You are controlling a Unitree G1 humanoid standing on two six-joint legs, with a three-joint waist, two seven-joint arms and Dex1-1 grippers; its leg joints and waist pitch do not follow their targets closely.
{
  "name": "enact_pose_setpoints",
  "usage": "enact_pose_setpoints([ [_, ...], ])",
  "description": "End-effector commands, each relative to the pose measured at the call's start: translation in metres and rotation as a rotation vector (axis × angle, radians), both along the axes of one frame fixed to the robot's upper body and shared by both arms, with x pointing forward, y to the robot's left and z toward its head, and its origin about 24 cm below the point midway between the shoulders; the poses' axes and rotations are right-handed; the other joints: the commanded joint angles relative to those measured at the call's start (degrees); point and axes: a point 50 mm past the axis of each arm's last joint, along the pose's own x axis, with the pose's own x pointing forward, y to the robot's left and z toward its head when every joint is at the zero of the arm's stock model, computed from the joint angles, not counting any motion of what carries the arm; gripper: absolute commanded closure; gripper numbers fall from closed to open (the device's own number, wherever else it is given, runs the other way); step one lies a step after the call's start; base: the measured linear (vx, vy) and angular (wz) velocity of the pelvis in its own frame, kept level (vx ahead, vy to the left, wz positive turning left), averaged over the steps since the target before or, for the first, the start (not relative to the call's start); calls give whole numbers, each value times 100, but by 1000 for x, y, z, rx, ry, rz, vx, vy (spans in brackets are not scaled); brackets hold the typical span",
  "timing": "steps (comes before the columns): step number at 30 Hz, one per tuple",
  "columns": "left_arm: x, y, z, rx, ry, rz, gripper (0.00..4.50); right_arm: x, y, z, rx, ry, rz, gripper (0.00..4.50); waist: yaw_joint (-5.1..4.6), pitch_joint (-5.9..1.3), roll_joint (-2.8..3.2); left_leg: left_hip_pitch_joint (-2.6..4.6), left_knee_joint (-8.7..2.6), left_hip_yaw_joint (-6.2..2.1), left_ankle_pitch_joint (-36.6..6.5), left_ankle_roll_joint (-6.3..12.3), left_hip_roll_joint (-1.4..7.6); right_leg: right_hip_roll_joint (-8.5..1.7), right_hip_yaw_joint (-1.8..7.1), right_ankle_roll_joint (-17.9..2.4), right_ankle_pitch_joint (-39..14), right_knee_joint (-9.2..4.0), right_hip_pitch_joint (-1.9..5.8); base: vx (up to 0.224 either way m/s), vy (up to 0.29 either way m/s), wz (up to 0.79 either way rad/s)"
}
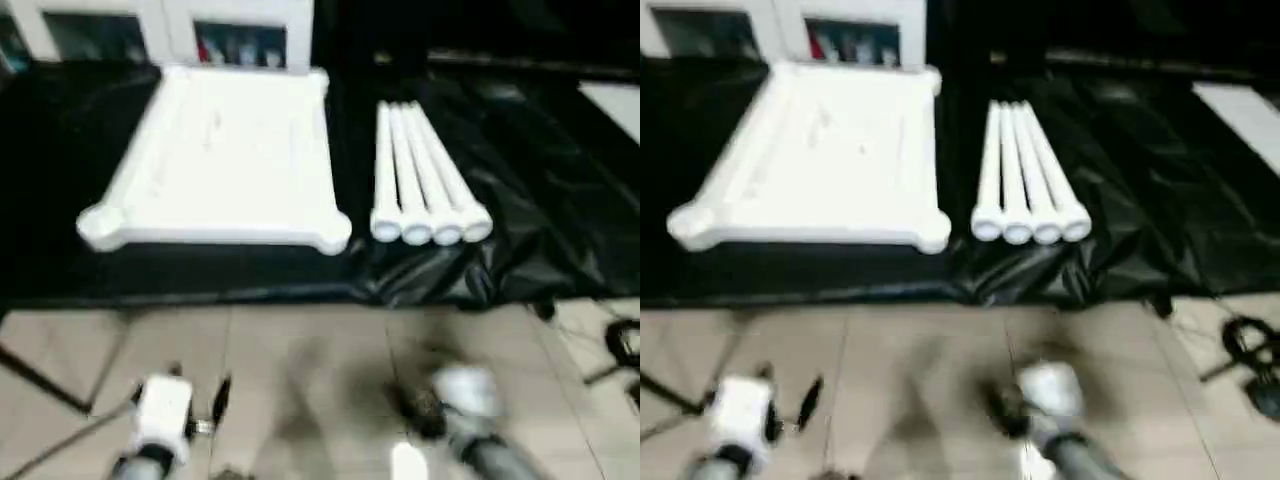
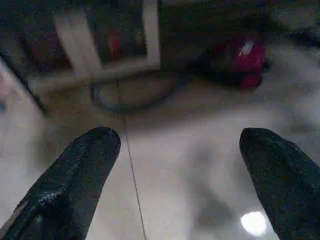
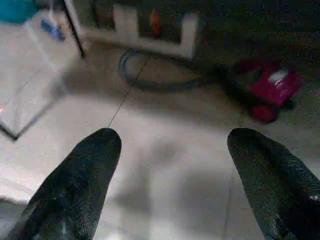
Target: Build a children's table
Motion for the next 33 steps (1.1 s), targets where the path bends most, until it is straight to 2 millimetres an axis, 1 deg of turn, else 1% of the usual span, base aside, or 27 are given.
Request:
enact_pose_setpoints([
  [1, 3, -7, 12, -10, -28, -40, 5, 4, 1, 16, 31, -44, 18, 69, -36, -146, 86, 147, -524, -153, -1048, 599, 348, -315, 267, -931, 1344, -360, 13, 0, 0, 0],
  [2, 2, -7, 20, -13, -41, -53, 5, 1, 1, 23, 34, -58, 38, 69, -46, -109, 106, 140, -549, -145, -1225, 443, 341, -318, 293, -916, 969, -397, 14, 0, 0, 0],
  [3, 0, -3, 31, -14, -56, -60, 5, -3, -1, 33, 43, -75, 58, 69, -53, -116, 119, 143, -551, -147, -1263, 348, 339, -318, 306, -859, 788, -416, 22, 0, 0, 0],
  [4, -1, 0, 38, -15, -65, -66, 5, -6, -2, 40, 49, -86, 72, 69, -58, -118, 102, 140, -543, -151, -1218, 331, 330, -310, 316, -822, 818, -422, 34, 0, 0, 0],
  [5, -3, 4, 45, -17, -72, -61, 5, -9, -2, 46, 61, -92, 81, 69, -52, -118, 135, 137, -544, -162, -1145, 301, 313, -289, 324, -755, 940, -414, 36, 0, 0, 0],
  [6, -4, 5, 46, -17, -73, -61, 5, -9, -2, 47, 63, -93, 82, 69, -71, -109, 105, 148, -541, -150, -1153, 280, 289, -266, 345, -710, 1010, -416, 18, 0, 0, 0],
  [8, -6, 12, 59, -19, -82, -51, 5, -14, -2, 59, 66, -102, 94, 69, -94, -104, 98, 161, -551, -137, -1268, 188, 268, -261, 373, -667, 785, -439, -8, 0, 0, 0],
  [9, -6, 12, 59, -19, -82, -51, 5, -14, -2, 59, 66, -102, 94, 69, -89, -92, 111, 173, -567, -142, -1362, 110, 274, -265, 387, -662, 609, -452, -22, 0, 0, 0],
  [10, -2, 20, 75, -37, -112, -34, 5, -13, -2, 72, 85, -128, 85, 69, -93, -95, 126, 180, -566, -139, -1426, 77, 278, -266, 397, -649, 515, -456, -31, 0, 0, 0],
  [12, 4, 23, 88, -50, -139, -36, 5, -8, -3, 82, 101, -154, 77, 69, -90, -104, 117, 199, -564, -138, -1451, 2, 263, -248, 410, -646, 413, -453, -37, 0, 0, 0],
  [13, 4, 23, 88, -50, -139, -36, 5, -8, -3, 82, 101, -154, 77, 69, -89, -103, 132, 209, -574, -138, -1442, -26, 250, -245, 418, -649, 354, -456, -49, 0, 0, 0],
  [14, 20, 21, 108, -51, -202, -59, 5, 6, -2, 102, 128, -219, 55, 69, -92, -121, 187, 248, -576, -141, -1438, -119, 247, -238, 425, -676, 315, -438, -56, 0, 0, 0],
  [15, 20, 21, 108, -51, -202, -59, 5, 6, -2, 102, 128, -219, 55, 69, -94, -136, 173, 261, -567, -145, -1400, -147, 245, -229, 426, -705, 355, -432, -65, 0, 0, 0],
  [16, 27, 18, 116, -66, -226, -71, 5, 14, -3, 111, 126, -252, 42, 69, -94, -155, 190, 250, -554, -151, -1249, -192, 250, -230, 421, -723, 506, -408, -48, 0, 0, 0],
  [18, 38, 12, 127, -94, -258, -77, 5, 27, -2, 125, 132, -289, 18, 69, -98, -250, 204, 264, -486, -145, -700, -253, 212, -203, 408, -696, 1190, -340, -1, 0, 0, 0],
  [19, 47, 8, 132, -126, -279, -61, 5, 40, -3, 133, 107, -321, -28, 69, -93, -266, 224, 243, -449, -139, -442, -253, 177, -188, 405, -661, 1539, -313, 10, 0, 0, 0],
  [20, 52, 7, 133, -137, -302, -36, 5, 48, -4, 137, 86, -345, -68, 69, -105, -259, 214, 247, -460, -125, -444, -283, 167, -180, 405, -661, 1538, -325, -8, 0, 0, 0],
  [22, 60, 6, 135, -141, -319, -12, 5, 59, -5, 139, 70, -339, -112, 69, -108, -317, 165, 221, -415, -122, -263, -325, 132, -183, 426, -620, 1697, -295, 43, 0, 0, 0],
  [24, 65, 6, 135, -143, -325, -1, 5, 65, -5, 139, 65, -328, -134, 69, -102, -357, 172, 216, -369, -118, -72, -323, 91, -154, 447, -573, 1905, -258, 45, 0, 0, 0],
  [25, 81, 5, 139, -202, -339, 12, 5, 80, -6, 134, 121, -273, -204, 69, -87, -372, 129, 212, -343, -103, 52, -303, 85, -145, 470, -489, 2194, -237, 38, 0, 0, 0],
  [26, 81, 5, 139, -202, -339, 12, 5, 80, -6, 134, 121, -273, -204, 69, -90, -379, 150, 232, -345, -96, -52, -299, 59, -139, 474, -536, 2130, -225, -7, 0, 0, 0],
  [27, 99, 6, 142, -218, -362, 70, 5, 92, -7, 122, 69, -212, -270, 69, -83, -388, 74, 225, -343, -92, -111, -289, 75, -151, 478, -558, 2050, -231, 15, 0, 0, 0],
  [29, 107, 7, 141, -233, -369, 116, 5, 96, -7, 117, 40, -188, -282, 69, -44, -386, 129, 243, -363, -81, -309, -359, 102, -173, 477, -697, 1554, -244, -12, 0, 0, 0],
  [30, 114, 6, 138, -267, -361, 127, 5, 100, -7, 114, 31, -174, -291, 69, -41, -381, 25, 223, -373, -76, -333, -347, 115, -180, 477, -690, 1466, -260, 12, 0, 0, 0],
  [31, 120, 4, 131, -253, -332, 101, 5, 106, -3, 112, 11, -168, -258, 69, -16, -381, 50, 217, -371, -77, -326, -348, 111, -190, 481, -695, 1410, -247, 12, 0, 0, 0],
  [32, 124, 2, 126, -240, -312, 75, 5, 111, -1, 111, -4, -165, -235, 69, 5, -399, 101, 225, -373, -81, -361, -337, 112, -207, 485, -668, 1237, -255, 0, 0, 0, 0],
  [33, 126, 0, 120, -215, -283, 80, 5, 116, -1, 113, -2, -172, -237, 69, -1, -403, 164, 222, -375, -92, -329, -366, 115, -201, 479, -640, 1296, -249, -2, 0, 0, 0],
])
